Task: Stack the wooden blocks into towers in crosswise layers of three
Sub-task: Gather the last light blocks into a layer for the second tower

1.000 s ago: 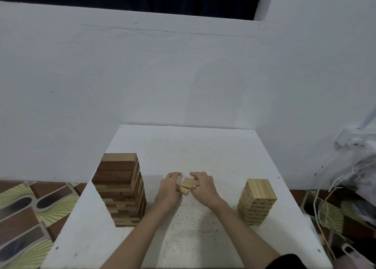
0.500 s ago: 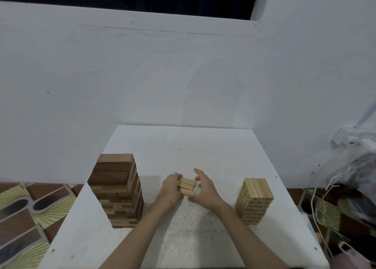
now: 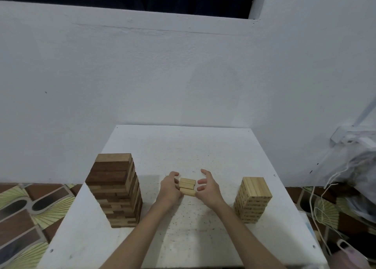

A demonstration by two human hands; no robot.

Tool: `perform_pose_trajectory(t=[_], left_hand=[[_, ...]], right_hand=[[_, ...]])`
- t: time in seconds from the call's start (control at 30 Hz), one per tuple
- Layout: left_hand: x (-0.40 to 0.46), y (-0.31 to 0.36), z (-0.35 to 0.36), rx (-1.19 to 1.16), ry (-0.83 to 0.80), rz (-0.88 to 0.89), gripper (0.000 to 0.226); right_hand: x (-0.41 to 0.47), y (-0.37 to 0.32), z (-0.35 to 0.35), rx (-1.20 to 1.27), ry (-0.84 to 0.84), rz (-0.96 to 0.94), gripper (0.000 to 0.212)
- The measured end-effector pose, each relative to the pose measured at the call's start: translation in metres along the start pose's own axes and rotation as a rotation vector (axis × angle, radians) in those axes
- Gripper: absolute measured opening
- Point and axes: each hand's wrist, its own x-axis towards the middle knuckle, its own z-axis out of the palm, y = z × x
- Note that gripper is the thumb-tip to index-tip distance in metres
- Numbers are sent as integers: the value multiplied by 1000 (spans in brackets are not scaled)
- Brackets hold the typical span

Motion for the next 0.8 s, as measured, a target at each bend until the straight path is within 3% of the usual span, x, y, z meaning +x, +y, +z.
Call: perform_pose_trajectory(t=[0.8], left_hand=[[2, 1, 4, -202, 55, -91, 46]], right_hand=[[-3, -3, 8, 100, 196, 62, 53]])
